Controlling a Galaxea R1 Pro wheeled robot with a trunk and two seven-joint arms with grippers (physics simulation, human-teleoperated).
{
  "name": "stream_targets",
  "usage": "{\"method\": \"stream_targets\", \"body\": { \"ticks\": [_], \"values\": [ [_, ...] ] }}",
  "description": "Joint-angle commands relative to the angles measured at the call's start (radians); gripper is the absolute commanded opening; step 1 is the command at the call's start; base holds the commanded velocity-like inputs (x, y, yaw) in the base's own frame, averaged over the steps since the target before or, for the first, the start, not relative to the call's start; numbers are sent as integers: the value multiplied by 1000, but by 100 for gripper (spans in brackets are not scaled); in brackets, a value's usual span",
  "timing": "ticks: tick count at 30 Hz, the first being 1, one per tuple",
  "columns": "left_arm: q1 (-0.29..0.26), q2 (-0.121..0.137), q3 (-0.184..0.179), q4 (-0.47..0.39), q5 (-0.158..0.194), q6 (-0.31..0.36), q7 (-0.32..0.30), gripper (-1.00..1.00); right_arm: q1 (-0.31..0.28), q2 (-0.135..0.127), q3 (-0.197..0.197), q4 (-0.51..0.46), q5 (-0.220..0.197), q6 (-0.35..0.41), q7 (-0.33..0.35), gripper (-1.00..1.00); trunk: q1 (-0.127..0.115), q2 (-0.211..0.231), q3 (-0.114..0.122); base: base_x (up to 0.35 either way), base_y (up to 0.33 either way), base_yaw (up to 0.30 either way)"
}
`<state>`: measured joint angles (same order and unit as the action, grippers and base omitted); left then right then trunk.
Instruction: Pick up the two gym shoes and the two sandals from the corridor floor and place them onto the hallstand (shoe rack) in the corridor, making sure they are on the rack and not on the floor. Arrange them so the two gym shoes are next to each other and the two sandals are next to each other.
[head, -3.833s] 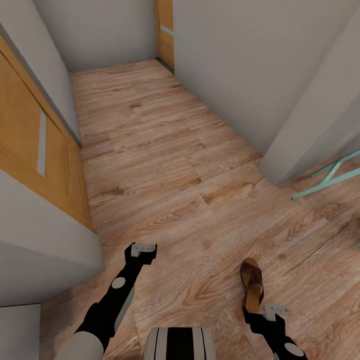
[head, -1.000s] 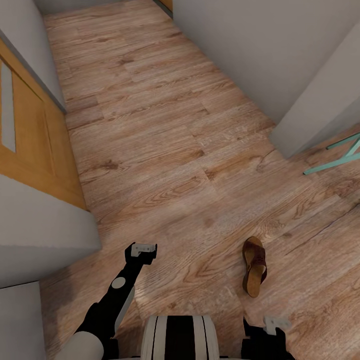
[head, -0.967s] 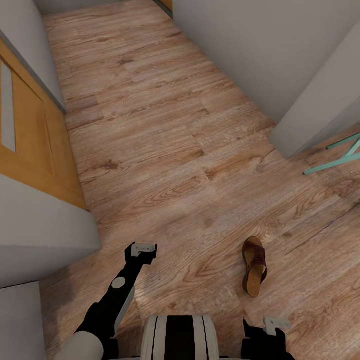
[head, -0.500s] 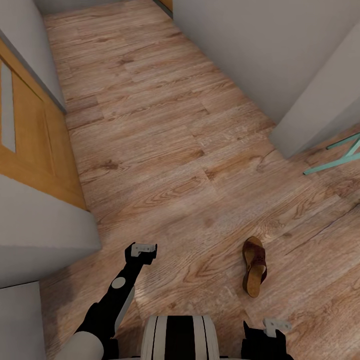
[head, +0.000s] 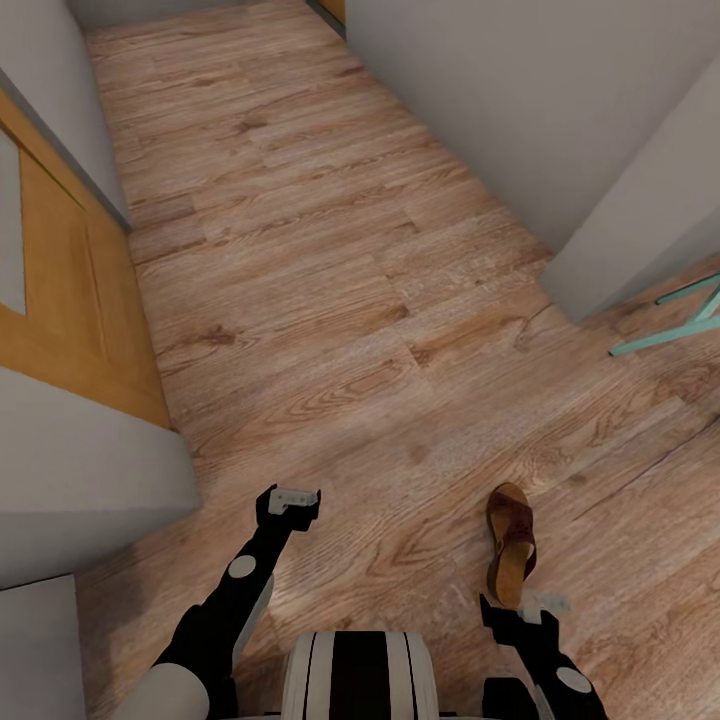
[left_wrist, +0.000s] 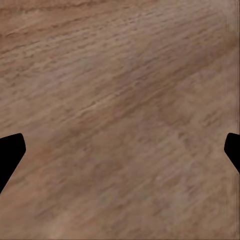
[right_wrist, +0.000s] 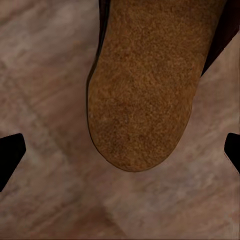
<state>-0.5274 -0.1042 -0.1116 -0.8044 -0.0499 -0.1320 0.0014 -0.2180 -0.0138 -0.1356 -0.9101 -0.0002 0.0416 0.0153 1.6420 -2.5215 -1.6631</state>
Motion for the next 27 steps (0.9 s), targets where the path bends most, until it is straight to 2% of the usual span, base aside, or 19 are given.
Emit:
{"method": "stream_targets", "body": {
  "ticks": [1, 27],
  "values": [
    [0, 0, -5, 1, -5, -3, 0, 100, -4, 0, -1, -1, 0, 4, 2, 100, 0, 0, 0, 1, 0, 0],
    [0, 0, -8, 1, -5, -3, 0, 100, -7, 0, -2, 3, -3, 4, 2, 100, 0, 0, 0, 0, 0, 0]
  ]
}}
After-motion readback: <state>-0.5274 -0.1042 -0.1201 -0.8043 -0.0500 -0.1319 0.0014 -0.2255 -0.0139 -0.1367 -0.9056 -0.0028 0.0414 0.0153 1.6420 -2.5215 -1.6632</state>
